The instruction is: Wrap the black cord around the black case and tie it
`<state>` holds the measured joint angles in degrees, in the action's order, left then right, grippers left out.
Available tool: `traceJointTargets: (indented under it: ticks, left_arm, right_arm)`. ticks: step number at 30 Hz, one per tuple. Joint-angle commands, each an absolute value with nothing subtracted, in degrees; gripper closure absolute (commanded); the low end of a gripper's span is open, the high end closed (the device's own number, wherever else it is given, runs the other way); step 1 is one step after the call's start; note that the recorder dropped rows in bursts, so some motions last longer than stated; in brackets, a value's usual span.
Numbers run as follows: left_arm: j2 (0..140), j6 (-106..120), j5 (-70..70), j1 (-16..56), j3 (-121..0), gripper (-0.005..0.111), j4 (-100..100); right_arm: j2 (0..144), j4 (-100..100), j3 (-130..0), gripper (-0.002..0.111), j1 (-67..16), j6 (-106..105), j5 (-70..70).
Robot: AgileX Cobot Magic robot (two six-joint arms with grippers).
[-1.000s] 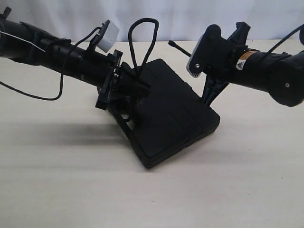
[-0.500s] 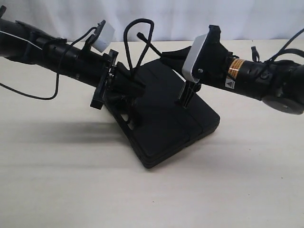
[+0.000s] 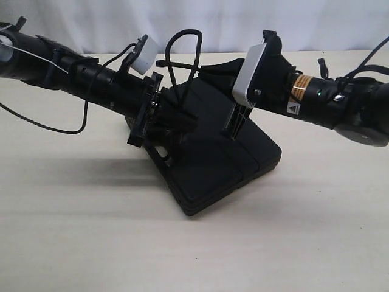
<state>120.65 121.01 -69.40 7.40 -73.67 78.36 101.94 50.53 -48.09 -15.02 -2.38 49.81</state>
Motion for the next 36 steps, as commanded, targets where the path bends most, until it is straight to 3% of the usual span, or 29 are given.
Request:
traceJointTargets:
  ticks: [1,4,6,12,17,36]
  left_arm:
    - [120.64,122.72,-69.96,7.75,-74.08,0.107,81.65]
    - [120.64,122.72,-69.96,7.75,-74.08,0.104,82.16]
    - [120.64,122.72,-69.96,7.75,-74.08,0.096,82.16]
    - [120.64,122.49,-69.96,7.75,-74.08,0.062,82.16]
    - [120.64,121.47,-69.96,7.75,-74.08,0.045,82.39]
    - [114.98,109.20,-69.96,-4.23,-74.08,0.042,83.38]
  right_arm:
    - [102.11,48.10,-47.92,0.104,-16.79,-2.93,49.30]
    - [102.11,44.02,-47.92,0.104,-17.43,-3.71,49.52]
    - [102.11,42.59,-47.92,0.104,-17.43,-3.71,49.52]
    - [102.11,43.09,-47.92,0.104,-17.43,-3.83,49.74]
    - [102.11,43.09,-47.92,0.104,-17.43,-3.83,49.74]
    - [102.11,43.09,-47.92,0.104,-17.43,-3.72,49.72]
